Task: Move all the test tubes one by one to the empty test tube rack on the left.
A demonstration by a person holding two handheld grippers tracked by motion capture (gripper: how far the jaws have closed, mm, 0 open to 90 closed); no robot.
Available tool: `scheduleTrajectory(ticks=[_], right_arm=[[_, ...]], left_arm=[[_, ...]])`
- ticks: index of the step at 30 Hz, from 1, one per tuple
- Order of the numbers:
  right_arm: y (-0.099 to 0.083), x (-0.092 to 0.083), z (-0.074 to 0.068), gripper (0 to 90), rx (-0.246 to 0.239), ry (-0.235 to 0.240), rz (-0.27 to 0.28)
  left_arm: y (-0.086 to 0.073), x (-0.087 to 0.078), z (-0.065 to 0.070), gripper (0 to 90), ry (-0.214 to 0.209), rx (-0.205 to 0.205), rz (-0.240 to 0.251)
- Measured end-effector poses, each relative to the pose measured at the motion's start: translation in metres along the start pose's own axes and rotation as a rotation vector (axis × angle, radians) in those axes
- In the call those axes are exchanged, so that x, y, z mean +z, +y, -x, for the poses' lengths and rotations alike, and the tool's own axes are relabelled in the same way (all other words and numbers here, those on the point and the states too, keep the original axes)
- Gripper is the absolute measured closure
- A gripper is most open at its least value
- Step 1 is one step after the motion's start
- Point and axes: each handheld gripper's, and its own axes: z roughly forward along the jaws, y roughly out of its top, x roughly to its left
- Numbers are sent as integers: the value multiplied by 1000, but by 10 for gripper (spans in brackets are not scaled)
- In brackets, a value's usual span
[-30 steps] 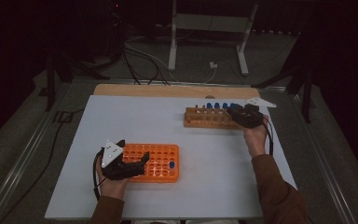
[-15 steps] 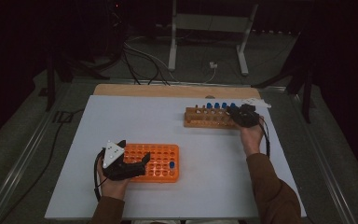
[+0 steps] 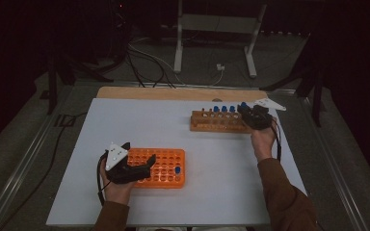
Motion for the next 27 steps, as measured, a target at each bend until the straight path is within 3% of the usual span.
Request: scheduleTrajectory(ticks=[7, 15, 21, 27], right_arm=[[19, -15, -1, 773, -38, -7, 34], [32, -28, -5, 773, -47, 5, 51], [32, -34, -12, 773, -43, 60, 41], [33, -39, -27, 773, -45, 151, 31]], left_arm=[[11, 6, -2, 7, -24, 9, 4], [19, 13, -7, 7, -36, 26, 9], [29, 21, -5, 11, -69, 34, 27], [37, 29, 0, 21, -69, 42, 17]])
